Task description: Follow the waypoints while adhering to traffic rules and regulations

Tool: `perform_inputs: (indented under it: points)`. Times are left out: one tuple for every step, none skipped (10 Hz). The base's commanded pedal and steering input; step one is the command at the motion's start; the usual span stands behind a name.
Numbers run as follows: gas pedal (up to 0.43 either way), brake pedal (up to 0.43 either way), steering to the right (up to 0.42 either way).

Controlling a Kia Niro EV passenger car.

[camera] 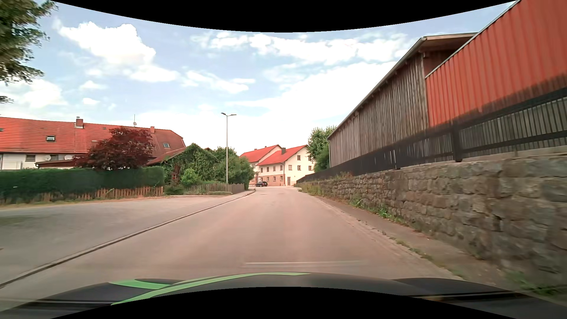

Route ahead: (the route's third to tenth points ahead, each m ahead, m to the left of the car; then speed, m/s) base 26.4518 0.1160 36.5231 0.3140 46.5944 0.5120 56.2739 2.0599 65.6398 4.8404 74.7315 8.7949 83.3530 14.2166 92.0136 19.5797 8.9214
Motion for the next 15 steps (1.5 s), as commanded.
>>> perform_inputs:
  points:
    - [0.098, 0.0, 0.014]
    - [0.098, 0.0, 0.014]
    - [0.098, 0.0, 0.014]
    - [0.098, 0.0, 0.013]
    - [0.098, 0.0, 0.012]
    - [0.098, 0.0, 0.01]
    - [0.098, 0.0, 0.008]
    - [0.098, 0.0, 0.006]
    - [0.098, 0.0, 0.004]
    - [0.098, 0.0, 0.004]
    - [0.098, 0.0, 0.004]
    - [0.098, 0.0, 0.003]
    - [0.098, 0.0, 0.001]
    - [0.098, 0.0, -0.001]
    - [0.098, 0.0, -0.001]
